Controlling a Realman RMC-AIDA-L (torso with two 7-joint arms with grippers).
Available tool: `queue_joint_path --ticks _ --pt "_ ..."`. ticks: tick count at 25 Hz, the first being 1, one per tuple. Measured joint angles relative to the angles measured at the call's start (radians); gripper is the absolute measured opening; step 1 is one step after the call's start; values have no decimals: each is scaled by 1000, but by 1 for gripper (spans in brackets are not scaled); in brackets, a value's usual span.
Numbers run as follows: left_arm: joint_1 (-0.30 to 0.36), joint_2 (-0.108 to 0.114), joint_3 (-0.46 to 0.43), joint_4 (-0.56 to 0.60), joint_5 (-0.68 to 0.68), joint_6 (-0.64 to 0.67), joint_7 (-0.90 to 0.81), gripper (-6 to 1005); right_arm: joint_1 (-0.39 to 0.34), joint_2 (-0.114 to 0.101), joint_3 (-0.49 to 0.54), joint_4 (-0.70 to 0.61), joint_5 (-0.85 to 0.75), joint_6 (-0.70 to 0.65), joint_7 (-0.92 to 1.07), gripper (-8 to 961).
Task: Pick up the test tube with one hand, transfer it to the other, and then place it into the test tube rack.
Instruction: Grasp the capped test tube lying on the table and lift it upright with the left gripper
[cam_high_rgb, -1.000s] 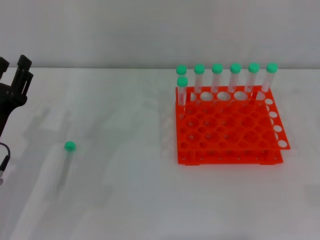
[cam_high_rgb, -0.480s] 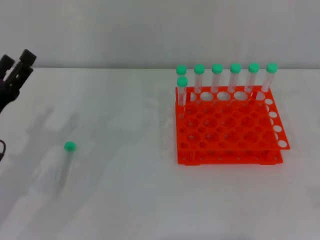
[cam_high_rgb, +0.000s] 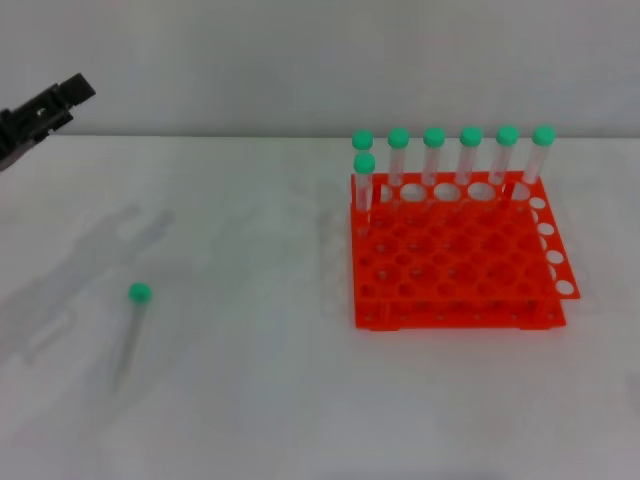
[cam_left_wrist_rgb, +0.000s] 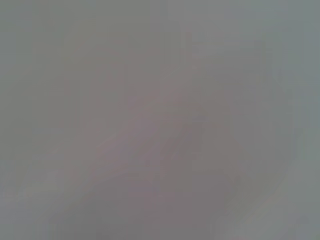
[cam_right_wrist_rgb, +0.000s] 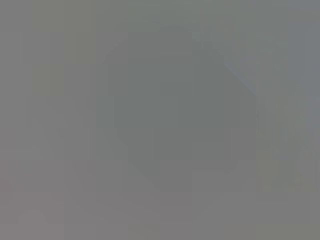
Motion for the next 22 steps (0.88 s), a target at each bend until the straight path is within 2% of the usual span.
queue_joint_path --ticks 7,10,11,13,16,18,22 --pt "-71 90 -9 202 437 -1 -581 878 -2 -3 4 -7 5 0 -27 668" --pt "-127 112 -43 257 638 48 -767 878 2 -3 13 -8 6 0 -51 667" --pt "-127 112 -43 257 638 48 -767 878 4 -3 15 -9 6 -1 -57 667" --pt "-212 138 -109 268 840 155 -890 878 7 -5 16 -10 6 -1 -62 667" --pt "-277 155 -131 264 985 239 -954 878 9 -8 16 -14 6 0 -64 667" --pt "-320 158 -132 264 1077 287 -995 878 9 -11 16 -17 6 1 -65 667" --pt "-409 148 -128 248 1265 366 -1042 878 15 -12 16 -19 6 3 -80 667"
